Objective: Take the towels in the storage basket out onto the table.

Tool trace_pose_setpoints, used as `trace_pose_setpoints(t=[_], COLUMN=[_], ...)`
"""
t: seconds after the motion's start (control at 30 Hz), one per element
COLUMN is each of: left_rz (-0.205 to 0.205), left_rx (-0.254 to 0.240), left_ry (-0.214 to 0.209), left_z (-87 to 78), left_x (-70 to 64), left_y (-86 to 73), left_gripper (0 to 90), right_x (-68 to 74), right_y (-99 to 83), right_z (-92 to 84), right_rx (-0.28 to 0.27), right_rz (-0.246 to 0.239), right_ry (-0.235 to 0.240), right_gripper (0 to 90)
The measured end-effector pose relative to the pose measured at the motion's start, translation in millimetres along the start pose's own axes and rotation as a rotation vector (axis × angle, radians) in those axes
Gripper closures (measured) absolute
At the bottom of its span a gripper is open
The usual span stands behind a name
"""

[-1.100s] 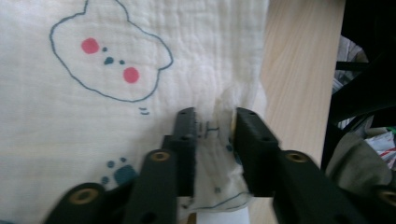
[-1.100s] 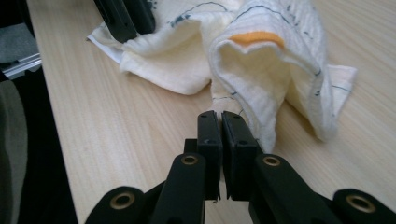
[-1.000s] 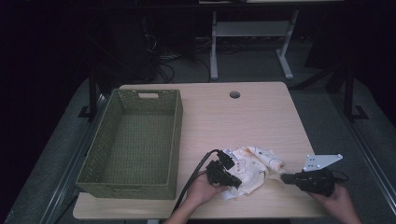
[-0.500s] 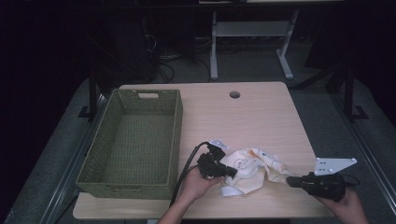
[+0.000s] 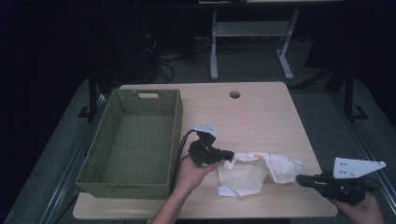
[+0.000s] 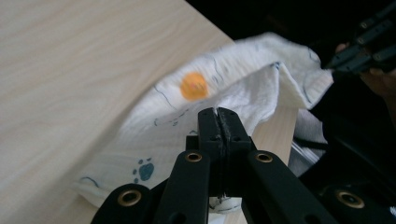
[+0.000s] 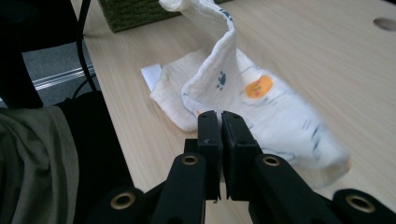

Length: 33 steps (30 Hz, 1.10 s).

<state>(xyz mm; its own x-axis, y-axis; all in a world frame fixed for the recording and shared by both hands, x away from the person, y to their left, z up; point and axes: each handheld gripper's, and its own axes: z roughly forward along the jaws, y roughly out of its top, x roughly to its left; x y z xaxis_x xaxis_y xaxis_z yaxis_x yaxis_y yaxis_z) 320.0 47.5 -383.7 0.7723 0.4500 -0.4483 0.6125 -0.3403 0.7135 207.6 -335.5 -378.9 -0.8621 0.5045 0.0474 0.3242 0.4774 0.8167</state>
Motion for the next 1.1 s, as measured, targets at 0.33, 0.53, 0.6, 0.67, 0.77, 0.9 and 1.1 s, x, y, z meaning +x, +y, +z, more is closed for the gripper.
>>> trace_pose_setpoints(t=[0.33,0.53,0.6,0.67,0.77,0.9,1.1], left_rz=[-0.038,-0.047,-0.044,-0.052,-0.096,-0.158,-0.278], left_rx=[0.022,0.011,0.013,-0.012,-0.065,-0.258,-0.387], left_ry=[-0.01,-0.014,-0.008,0.027,0.089,0.25,0.334], left_z=[12.9,5.9,5.0,5.1,6.5,5.7,6.5], left_x=[8.6,5.2,5.6,9.0,23.4,54.1,79.6], left_y=[-5.9,-9.4,-7.3,-3.0,11.8,61.4,88.6], left_gripper=[89.2,89.2,89.1,89.2,89.5,89.3,56.2], right_x=[-15.6,-19.1,-18.9,-22.6,-40.6,-99.4,-178.6], right_y=[3.4,-1.0,-0.1,2.6,14.8,57.4,113.9], right_z=[13.4,19.8,21.3,23.4,28.6,37.0,51.8], right_rx=[0.024,0.029,0.031,0.031,0.043,0.01,-0.095], right_rz=[0.005,0.024,0.029,0.032,0.044,0.078,0.267], right_ry=[-0.007,0.024,0.037,0.038,0.005,-0.075,-0.246], right_gripper=[86.1,86.1,86.1,86.1,87.1,87.6,58.2])
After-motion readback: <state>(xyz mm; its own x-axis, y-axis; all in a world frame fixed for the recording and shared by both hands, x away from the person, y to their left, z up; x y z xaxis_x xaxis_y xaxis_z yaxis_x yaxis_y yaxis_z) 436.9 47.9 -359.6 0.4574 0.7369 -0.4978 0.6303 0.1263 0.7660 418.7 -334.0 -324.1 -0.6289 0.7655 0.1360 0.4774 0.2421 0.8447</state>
